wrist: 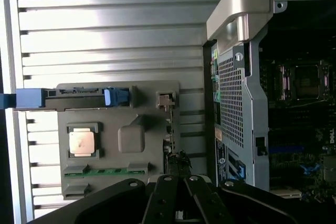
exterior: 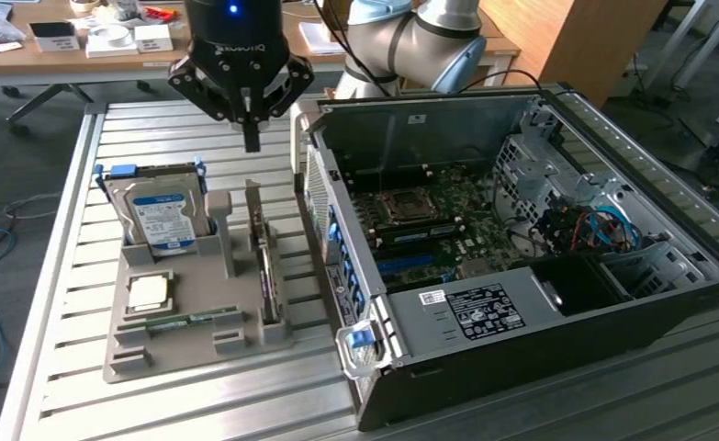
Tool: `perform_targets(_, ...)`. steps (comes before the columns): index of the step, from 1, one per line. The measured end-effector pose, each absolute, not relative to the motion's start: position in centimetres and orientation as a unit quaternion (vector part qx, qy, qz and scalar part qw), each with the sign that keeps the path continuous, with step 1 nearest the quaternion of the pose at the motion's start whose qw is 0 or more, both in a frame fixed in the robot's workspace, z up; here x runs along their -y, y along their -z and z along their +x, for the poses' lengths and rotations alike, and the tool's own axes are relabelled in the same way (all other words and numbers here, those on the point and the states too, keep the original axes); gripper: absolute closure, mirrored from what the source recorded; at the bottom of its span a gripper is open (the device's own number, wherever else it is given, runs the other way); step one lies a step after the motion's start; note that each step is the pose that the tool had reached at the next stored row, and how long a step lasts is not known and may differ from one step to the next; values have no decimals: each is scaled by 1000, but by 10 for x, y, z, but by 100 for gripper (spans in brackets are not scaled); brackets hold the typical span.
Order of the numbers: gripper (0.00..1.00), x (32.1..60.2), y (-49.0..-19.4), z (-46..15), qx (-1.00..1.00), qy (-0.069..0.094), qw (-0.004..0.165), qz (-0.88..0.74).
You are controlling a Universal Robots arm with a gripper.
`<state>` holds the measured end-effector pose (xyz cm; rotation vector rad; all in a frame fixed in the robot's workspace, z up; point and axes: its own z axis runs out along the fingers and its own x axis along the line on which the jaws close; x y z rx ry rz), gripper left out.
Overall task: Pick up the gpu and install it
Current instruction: 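Reach for the gpu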
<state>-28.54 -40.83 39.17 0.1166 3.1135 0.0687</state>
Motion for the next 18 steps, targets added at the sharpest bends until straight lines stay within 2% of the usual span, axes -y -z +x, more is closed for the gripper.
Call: perform_targets(18, 89, 450, -391, -285, -999, -22, 13, 37)
